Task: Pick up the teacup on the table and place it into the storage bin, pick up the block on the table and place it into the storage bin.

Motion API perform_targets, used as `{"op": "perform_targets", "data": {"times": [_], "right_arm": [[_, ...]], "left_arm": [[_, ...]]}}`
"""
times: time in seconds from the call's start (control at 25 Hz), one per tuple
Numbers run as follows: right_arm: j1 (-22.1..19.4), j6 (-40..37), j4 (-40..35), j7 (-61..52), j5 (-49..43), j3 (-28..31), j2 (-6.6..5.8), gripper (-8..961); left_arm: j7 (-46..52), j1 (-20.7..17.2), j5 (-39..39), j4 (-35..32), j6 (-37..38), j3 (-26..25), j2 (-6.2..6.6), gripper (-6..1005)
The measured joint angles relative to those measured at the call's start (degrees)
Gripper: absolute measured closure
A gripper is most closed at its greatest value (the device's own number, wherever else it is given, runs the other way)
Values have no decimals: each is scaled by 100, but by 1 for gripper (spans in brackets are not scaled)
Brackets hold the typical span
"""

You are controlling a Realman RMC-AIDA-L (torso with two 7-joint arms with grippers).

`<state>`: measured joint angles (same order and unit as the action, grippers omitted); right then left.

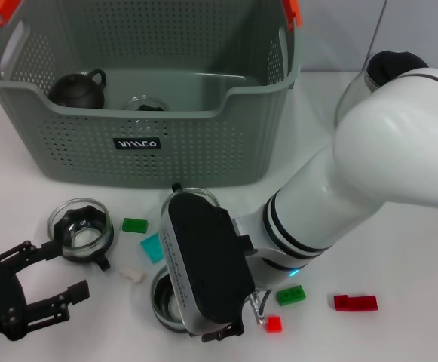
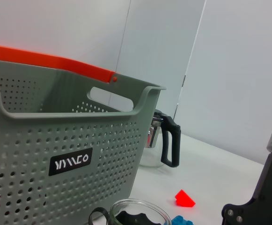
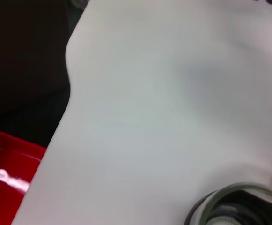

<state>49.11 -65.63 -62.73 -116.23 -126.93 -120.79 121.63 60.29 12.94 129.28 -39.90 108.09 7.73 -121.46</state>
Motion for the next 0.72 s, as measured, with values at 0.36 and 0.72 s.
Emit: {"op": "perform_targets", "data": {"times": [0.36,0.72], "right_arm": [[101,-1,130,-162,32,-62,1,580],[-65,-408,-363,-179,143,396,-59,866]], "left_arm": [[8,-2,-21,1,2,2,0,151],[2,-2,-2,18,2,1,0,152]]}}
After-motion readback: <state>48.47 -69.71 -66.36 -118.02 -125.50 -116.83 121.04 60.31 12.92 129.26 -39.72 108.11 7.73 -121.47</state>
